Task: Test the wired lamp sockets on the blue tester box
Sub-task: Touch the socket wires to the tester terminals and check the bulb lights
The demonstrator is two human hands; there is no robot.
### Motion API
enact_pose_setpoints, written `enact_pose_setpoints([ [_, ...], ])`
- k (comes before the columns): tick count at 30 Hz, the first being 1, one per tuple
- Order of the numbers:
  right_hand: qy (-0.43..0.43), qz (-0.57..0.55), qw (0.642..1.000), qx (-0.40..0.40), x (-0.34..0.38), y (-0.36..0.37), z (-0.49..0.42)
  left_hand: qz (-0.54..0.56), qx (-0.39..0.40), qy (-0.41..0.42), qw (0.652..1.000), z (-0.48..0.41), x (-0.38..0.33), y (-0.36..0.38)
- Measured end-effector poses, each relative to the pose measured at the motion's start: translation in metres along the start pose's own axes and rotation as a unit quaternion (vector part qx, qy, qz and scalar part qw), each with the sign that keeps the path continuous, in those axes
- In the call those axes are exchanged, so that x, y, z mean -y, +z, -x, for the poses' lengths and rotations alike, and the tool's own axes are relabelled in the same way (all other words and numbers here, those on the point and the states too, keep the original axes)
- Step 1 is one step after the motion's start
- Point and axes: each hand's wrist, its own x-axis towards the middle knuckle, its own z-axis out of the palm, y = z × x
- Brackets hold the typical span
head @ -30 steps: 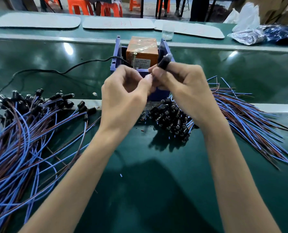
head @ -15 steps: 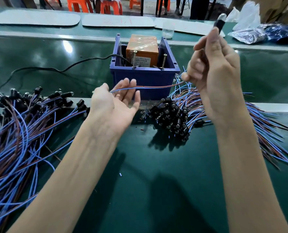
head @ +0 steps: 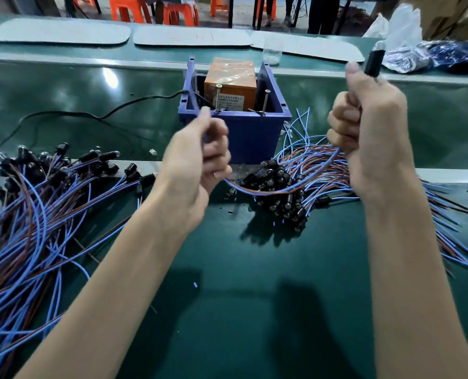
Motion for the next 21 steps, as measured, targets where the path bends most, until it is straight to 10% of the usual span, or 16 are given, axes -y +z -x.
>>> enact_pose_setpoints([
  [6,-0.022,0.045,0.998,0.029,-0.005,0.003,0.004,-0.246,0.076,0.039,0.966,0.011,0.015,0.015],
  [21,0.020,0.035,0.999,0.030,-0.013,0.012,0.006,-0.328,0.101,0.059,0.937,0.009,0.016,0.005],
])
